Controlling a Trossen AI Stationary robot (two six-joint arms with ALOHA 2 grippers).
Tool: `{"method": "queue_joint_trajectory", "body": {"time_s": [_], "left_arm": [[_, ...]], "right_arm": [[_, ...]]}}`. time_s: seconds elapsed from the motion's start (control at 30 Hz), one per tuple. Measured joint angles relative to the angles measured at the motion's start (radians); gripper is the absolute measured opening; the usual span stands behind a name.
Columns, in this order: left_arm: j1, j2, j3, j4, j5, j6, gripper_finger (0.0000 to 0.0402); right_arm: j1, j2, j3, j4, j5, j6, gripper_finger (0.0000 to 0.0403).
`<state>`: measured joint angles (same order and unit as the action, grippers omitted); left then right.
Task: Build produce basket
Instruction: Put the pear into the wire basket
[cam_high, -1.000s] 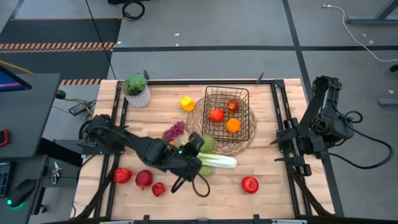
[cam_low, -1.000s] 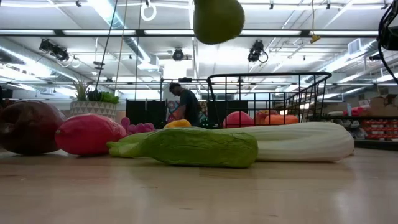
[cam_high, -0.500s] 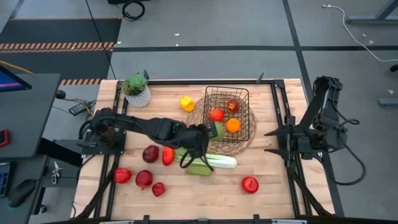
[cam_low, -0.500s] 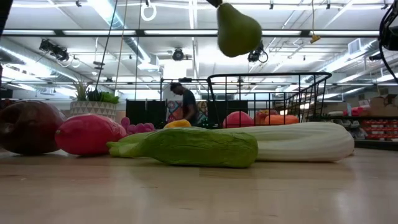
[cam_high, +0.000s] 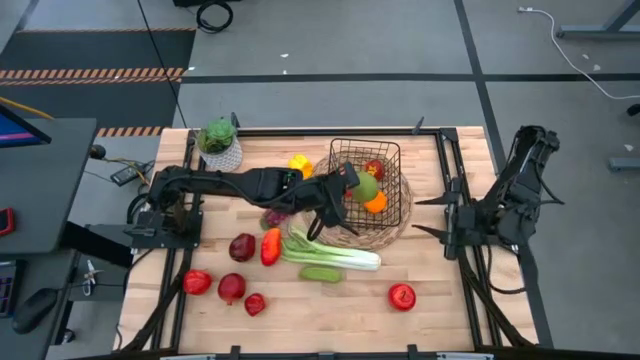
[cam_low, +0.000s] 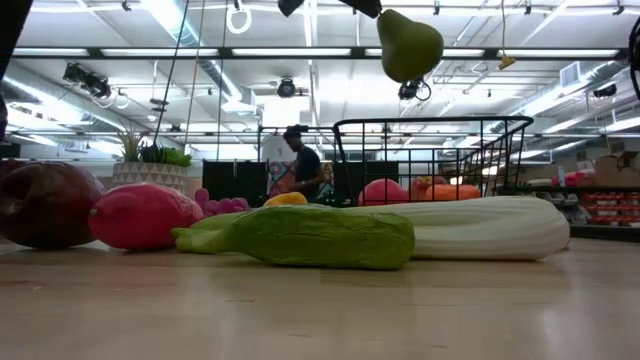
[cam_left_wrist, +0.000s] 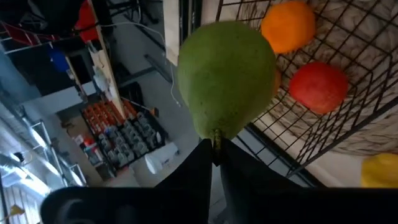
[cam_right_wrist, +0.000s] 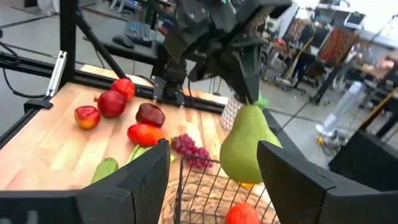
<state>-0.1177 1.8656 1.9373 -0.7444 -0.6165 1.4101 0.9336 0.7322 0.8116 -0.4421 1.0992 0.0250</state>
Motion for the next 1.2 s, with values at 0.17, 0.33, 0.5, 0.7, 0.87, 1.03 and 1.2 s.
{"method": "queue_joint_trajectory", "body": {"time_s": [0.17,0.33,0.5,0.7,0.87,1.03,1.2], "left_arm": [[0.015,0.000,0.000,0.001,0.058,0.000,0.0027],[0.027,0.000,0.000,0.001,0.067,-0.001,0.0030],[0.058,0.000,0.000,0.000,0.151,-0.024,0.0033],[0.124,0.000,0.000,0.000,0.289,-0.147,0.0025],[0.185,0.007,0.000,0.001,0.414,-0.238,0.0032],[0.240,0.048,0.000,0.001,0.515,-0.363,0.0034],[0.284,0.087,0.000,-0.031,0.550,-0.500,0.0029]], "right_arm": [[-0.027,0.001,0.000,-0.099,-0.051,0.112,0.0247],[-0.054,0.001,0.000,-0.142,-0.053,0.164,0.0247],[-0.085,0.001,0.000,-0.143,-0.054,0.167,0.0247],[-0.123,0.001,0.000,-0.155,-0.094,0.184,0.0247],[-0.142,0.001,0.000,-0.156,-0.130,0.186,0.0247],[-0.146,0.000,0.000,-0.161,-0.133,0.194,0.0247],[-0.146,0.000,0.000,-0.166,-0.133,0.195,0.0247]]}}
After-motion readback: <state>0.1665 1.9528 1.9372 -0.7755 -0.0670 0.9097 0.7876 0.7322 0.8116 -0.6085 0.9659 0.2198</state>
